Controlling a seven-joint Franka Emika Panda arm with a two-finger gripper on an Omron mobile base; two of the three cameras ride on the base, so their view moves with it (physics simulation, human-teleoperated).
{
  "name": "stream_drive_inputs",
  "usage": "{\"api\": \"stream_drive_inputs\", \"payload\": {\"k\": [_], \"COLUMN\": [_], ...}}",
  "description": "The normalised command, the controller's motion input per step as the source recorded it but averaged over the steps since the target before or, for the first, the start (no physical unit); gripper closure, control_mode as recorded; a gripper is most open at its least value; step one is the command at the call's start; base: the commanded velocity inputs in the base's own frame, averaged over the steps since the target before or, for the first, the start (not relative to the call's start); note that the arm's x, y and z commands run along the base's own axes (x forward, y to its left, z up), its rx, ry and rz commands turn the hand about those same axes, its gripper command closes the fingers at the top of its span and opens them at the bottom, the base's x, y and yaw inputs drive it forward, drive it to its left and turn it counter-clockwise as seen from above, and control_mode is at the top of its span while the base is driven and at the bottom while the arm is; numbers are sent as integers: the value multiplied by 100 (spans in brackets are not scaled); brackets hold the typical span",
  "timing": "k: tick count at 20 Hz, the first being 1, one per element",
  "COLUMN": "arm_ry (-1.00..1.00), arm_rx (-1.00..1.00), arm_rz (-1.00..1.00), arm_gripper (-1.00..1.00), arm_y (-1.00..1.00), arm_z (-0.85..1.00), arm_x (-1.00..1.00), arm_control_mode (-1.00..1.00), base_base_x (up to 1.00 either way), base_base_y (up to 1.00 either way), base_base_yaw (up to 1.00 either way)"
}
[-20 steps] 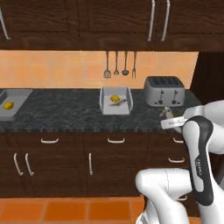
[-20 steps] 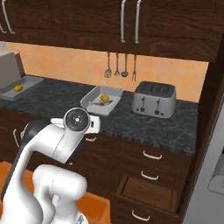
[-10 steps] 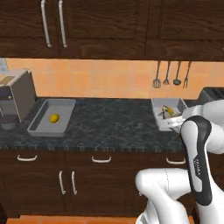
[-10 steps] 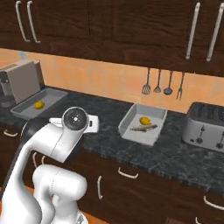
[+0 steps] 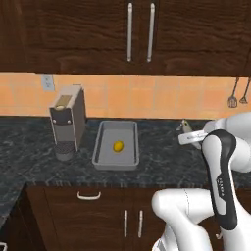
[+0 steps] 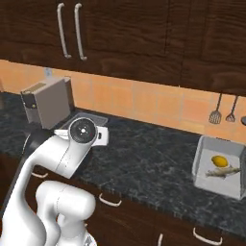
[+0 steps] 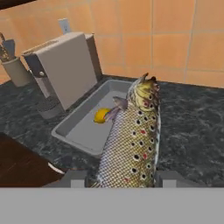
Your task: Place one lemon and one fish in each tupperware on the nearby counter, to pack two identical lunches.
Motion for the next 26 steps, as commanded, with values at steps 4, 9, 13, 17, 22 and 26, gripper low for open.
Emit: {"api": "stream_drive_inputs", "payload": {"k": [4,9,13,17,22,26], "arm_ry": [0,0,0,2,5,1], "arm_rx": [0,0,0,-6,-3,6], "arm_rz": [0,0,0,-5,-5,0], "arm_gripper": [100,100,100,100,100,100], "arm_y": [0,0,0,7,-75,-100], "arm_z": [0,0,0,-17,-43,-33], "arm_x": [0,0,0,2,4,1], "arm_control_mode": [100,100,100,-100,-100,-100], "base_base_x": [68,66,37,17,0,0], "base_base_y": [100,100,100,61,0,0], "base_base_yaw": [0,-3,-14,-14,0,0]}}
